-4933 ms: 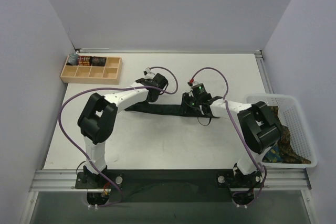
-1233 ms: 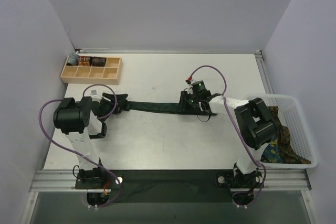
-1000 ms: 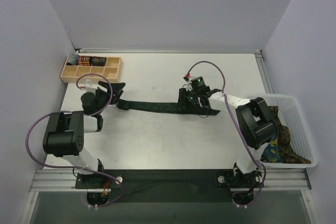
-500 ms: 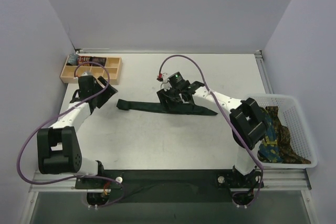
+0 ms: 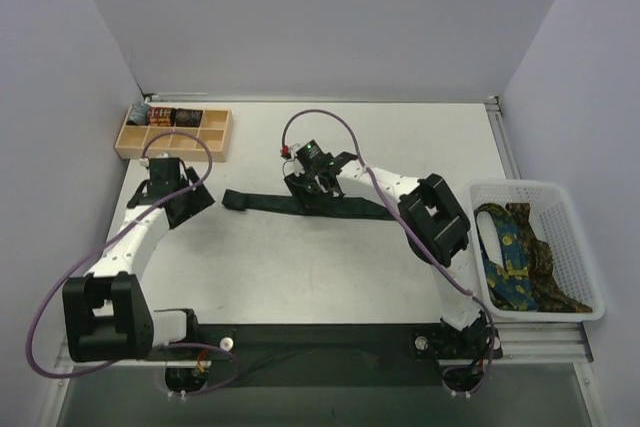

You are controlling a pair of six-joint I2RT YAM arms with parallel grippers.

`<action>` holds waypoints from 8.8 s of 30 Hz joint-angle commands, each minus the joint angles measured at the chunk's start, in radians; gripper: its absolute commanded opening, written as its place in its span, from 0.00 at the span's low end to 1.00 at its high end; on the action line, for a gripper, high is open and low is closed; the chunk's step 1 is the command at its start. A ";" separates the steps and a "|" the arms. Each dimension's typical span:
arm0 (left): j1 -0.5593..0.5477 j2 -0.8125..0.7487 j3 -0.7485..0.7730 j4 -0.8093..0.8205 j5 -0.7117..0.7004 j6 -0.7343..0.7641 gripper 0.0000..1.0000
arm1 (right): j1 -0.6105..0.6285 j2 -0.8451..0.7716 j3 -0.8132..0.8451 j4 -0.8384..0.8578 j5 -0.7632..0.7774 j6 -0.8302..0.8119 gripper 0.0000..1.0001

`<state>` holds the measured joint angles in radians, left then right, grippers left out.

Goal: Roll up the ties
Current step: Roll the tie

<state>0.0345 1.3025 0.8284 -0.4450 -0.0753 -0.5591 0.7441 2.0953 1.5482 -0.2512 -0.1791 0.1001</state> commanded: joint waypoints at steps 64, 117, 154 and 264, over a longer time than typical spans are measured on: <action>-0.176 -0.218 -0.092 -0.172 -0.351 0.071 0.97 | 0.181 0.250 0.555 -0.382 -0.137 -0.594 0.81; -0.222 -0.253 -0.115 -0.101 -0.190 0.084 0.97 | 0.196 0.158 0.484 -0.375 -0.117 -0.590 0.71; -0.311 0.242 -0.015 0.293 0.324 0.014 0.87 | -0.281 -0.517 -0.651 0.210 -0.037 0.325 0.31; -0.360 0.185 -0.402 0.851 0.324 -0.219 0.58 | -0.057 0.048 -0.408 0.690 -0.399 0.698 0.08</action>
<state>-0.3054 1.4868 0.4473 0.4194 0.2176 -0.7815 0.6884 2.1078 1.1358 0.5121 -0.6186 0.8291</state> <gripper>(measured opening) 0.586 0.076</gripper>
